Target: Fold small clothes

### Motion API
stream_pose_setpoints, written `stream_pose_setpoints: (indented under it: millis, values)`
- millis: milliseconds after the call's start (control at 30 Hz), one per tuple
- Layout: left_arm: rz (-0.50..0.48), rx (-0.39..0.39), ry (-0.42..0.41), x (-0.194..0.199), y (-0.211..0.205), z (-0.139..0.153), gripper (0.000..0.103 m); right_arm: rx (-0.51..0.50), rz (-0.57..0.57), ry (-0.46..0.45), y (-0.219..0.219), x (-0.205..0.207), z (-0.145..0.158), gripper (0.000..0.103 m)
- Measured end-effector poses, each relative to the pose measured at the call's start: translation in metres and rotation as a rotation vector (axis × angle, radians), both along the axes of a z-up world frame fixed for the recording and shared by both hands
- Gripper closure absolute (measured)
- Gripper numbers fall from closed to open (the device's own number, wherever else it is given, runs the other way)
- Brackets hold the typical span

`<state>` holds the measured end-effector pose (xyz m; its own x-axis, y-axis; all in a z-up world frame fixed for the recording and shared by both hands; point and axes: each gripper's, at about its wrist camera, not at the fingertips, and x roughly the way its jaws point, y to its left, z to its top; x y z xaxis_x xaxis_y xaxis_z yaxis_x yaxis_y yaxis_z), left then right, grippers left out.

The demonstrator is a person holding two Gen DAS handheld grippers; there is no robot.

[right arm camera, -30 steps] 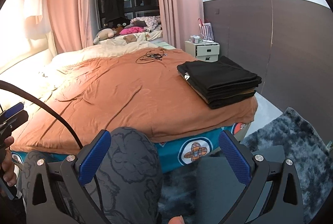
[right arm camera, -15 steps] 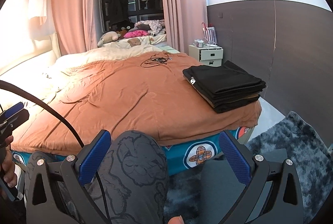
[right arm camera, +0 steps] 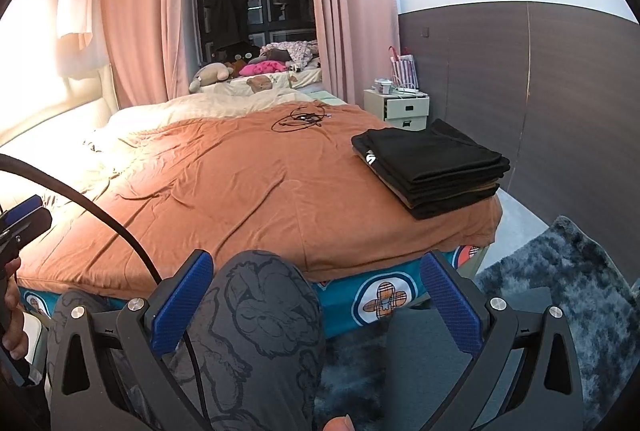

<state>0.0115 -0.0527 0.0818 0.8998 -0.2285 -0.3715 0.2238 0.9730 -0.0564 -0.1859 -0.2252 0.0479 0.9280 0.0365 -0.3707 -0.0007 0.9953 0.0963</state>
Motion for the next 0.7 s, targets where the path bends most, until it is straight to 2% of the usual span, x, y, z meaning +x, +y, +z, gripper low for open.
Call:
stream_pose_setpoints:
  millis: [700]
  values:
    - [0.017,-0.007,-0.001,-0.006,0.000,0.003,0.000,-0.004,-0.008,-0.022,-0.008,-0.015,-0.003,0.000]
